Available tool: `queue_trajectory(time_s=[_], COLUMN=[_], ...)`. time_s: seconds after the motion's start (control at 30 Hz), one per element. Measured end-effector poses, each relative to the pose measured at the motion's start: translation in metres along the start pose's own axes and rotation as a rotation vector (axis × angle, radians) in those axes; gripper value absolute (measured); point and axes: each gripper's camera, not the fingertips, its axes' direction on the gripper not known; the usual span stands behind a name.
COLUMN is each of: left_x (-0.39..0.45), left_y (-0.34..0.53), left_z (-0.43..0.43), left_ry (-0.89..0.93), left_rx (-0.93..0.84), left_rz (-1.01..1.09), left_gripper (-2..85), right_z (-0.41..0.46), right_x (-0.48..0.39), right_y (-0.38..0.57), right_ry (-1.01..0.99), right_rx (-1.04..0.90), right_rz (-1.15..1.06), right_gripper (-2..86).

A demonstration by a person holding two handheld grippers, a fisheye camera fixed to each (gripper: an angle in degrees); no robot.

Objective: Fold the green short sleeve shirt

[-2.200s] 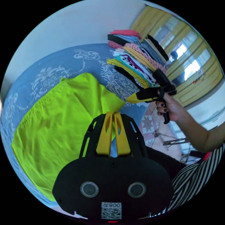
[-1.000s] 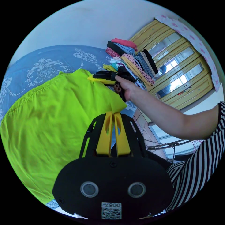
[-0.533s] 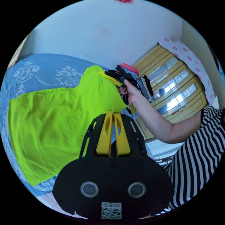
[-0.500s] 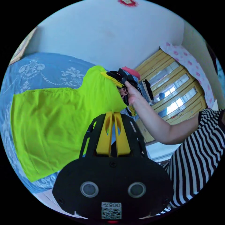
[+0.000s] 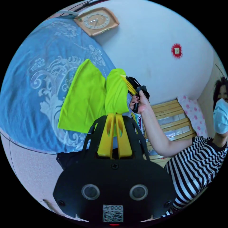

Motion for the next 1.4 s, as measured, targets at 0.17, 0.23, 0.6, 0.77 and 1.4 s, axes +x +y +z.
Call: queue_trajectory(time_s=[0.17,0.23,0.6,0.77,1.4], left_x=[-0.032,-0.040,-0.077,-0.095,-0.067], left_y=[-0.006,-0.009,-0.022,-0.021,-0.032], left_z=[-0.057,-0.077,-0.185,-0.218,-0.312], left_ry=[0.061,0.071,0.140,0.157,0.090], left_rx=[0.047,0.061,0.137,0.138,0.144], left_rz=[-0.106,-0.130,-0.244,-0.319,-0.245], left_gripper=[0.9,0.9,0.8,0.9,1.4], right_z=[0.034,0.043,0.095,0.114,0.118], right_x=[-0.039,-0.051,-0.110,-0.131,-0.177], right_y=[-0.022,-0.028,-0.052,-0.056,-0.018], right_ry=[0.060,0.084,0.157,0.179,0.288], right_rx=[-0.054,-0.070,-0.160,-0.232,-0.386], right_rz=[-0.004,-0.010,-0.024,-0.038,-0.132], right_gripper=[1.2,1.2,1.7,1.9,0.2])
